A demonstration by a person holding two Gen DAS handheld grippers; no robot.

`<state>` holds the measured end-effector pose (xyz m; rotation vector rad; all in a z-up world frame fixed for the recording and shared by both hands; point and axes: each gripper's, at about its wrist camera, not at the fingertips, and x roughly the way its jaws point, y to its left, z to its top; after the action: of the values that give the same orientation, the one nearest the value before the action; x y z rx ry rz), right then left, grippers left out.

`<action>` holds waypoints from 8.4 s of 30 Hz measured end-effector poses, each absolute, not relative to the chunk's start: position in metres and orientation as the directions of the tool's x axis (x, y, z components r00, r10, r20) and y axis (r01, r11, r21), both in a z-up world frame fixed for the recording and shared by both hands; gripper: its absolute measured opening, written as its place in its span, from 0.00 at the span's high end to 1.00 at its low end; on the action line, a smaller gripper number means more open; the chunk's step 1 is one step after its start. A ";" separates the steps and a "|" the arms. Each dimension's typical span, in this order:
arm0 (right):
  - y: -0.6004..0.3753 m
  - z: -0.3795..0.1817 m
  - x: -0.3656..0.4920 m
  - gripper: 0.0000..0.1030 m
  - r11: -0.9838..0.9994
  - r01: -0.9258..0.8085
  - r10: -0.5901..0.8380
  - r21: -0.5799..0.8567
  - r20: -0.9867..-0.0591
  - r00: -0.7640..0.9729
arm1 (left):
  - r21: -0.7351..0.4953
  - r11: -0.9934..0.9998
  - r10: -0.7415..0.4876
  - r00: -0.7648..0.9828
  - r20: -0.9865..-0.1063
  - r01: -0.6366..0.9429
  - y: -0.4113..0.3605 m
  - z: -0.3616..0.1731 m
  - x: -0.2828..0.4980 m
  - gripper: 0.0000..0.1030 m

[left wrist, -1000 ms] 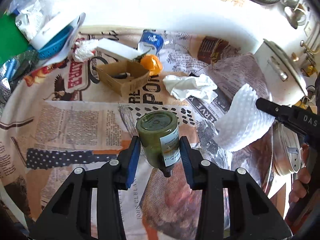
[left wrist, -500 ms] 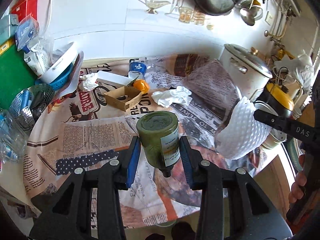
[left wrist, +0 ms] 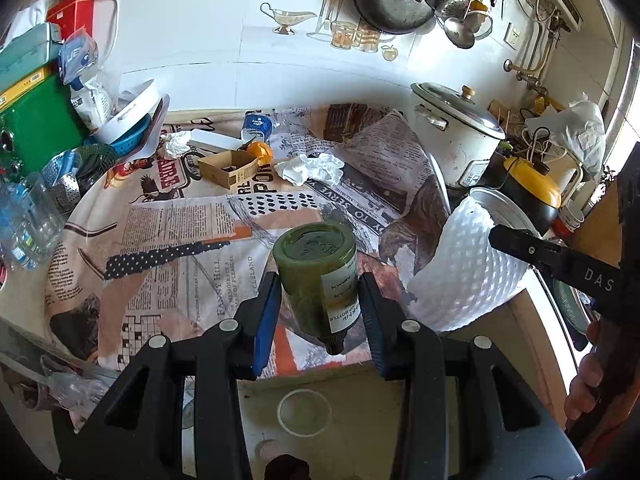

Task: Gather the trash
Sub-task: 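Carry the bottle and foam net down toward the white floor bin, then open the left tool over the bin while the right tool releases the foam net, then raise both tools back up to the counter, then grasp the crumpled white tissue with the right tool while the left tool grasps the cardboard piece, then carry the tissue and cardboard piece down to the white bin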

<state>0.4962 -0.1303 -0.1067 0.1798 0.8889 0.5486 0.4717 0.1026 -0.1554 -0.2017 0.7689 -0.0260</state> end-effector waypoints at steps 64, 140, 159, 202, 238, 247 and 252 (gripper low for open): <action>-0.105 -0.679 0.432 0.71 0.878 -0.320 0.412 0.356 -0.903 0.124 | -0.250 0.961 -0.220 0.218 -0.951 -0.119 0.062 -0.829 0.455 0.60; -0.075 -0.071 0.560 0.43 0.889 -0.376 0.452 0.261 -0.634 0.628 | -0.114 0.967 0.119 0.797 -0.592 -0.229 0.237 -0.085 0.570 0.11; 0.008 -0.173 0.698 0.43 0.903 -0.320 0.403 0.285 -0.819 0.409 | -0.117 0.934 0.114 0.589 -0.800 -0.339 0.312 -0.199 0.706 0.18; 0.038 -0.211 0.723 0.92 0.886 -0.374 0.408 0.273 -0.843 0.351 | -0.173 0.951 -0.008 0.537 -0.844 -0.258 0.311 -0.266 0.765 0.90; -0.147 -0.101 0.470 0.92 0.815 -0.498 0.545 0.295 -0.682 0.488 | -0.064 0.984 0.074 0.706 -0.704 -0.168 0.078 -0.158 0.472 0.90; -0.200 -0.125 0.415 0.92 0.800 -0.517 0.539 0.306 -0.745 0.392 | -0.062 0.972 0.097 0.627 -0.773 -0.227 0.028 -0.190 0.401 0.90; -0.208 -0.150 0.403 0.92 0.797 -0.508 0.535 0.326 -0.771 0.345 | -0.059 0.968 0.096 0.583 -0.806 -0.242 0.026 -0.213 0.389 0.89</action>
<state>0.4029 -0.2081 -0.1499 0.0308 1.0126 0.6771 0.3889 0.0264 -0.2131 -0.1697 0.9281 0.1984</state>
